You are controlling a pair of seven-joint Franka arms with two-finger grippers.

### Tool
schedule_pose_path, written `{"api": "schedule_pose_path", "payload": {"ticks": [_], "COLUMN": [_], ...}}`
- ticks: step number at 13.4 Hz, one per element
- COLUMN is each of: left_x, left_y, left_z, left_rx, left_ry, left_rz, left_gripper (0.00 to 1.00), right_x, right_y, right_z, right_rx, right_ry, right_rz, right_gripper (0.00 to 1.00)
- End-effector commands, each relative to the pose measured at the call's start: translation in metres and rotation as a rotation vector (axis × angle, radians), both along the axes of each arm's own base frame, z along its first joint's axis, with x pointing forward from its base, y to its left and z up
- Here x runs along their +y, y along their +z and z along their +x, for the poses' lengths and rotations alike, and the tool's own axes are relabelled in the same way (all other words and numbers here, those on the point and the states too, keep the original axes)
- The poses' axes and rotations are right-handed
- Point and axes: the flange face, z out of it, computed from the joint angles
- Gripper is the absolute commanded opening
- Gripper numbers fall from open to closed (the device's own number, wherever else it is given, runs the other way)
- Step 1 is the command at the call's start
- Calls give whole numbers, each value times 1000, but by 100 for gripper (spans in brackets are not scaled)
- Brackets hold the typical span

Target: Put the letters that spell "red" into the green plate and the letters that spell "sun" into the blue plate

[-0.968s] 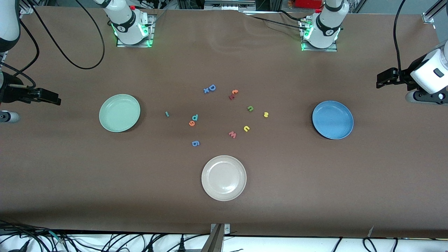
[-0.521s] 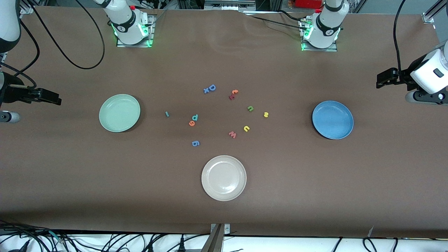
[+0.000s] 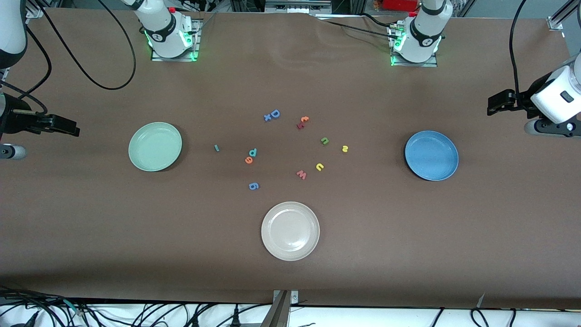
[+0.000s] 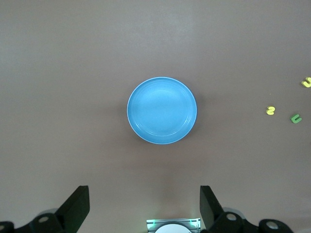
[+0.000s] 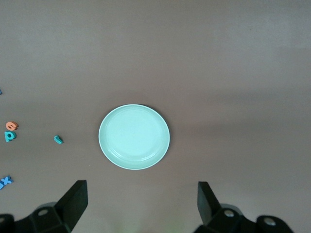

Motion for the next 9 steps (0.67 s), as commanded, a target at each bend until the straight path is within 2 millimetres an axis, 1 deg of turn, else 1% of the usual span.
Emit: {"api": "schedule_pose_path", "payload": {"ticks": [1, 4, 8, 9], "left_x": [1, 1, 1, 1], "left_y": [1, 1, 1, 1], "left_z": [0, 0, 0, 0], "left_rx": [-9, -9, -9, -9], "left_ry": [-17, -17, -17, -17], "left_rz": [-23, -23, -23, -23], "left_gripper": [100, 100, 100, 100], "right_x": [0, 6, 9, 22], "right_y": [4, 4, 2, 1], "right_z": [-5, -5, -6, -5], "right_rx": [-4, -1, 13, 11], "right_ry": [2, 13, 11, 8], "right_rz": [6, 7, 11, 7], "right_gripper": [100, 100, 100, 100]}}
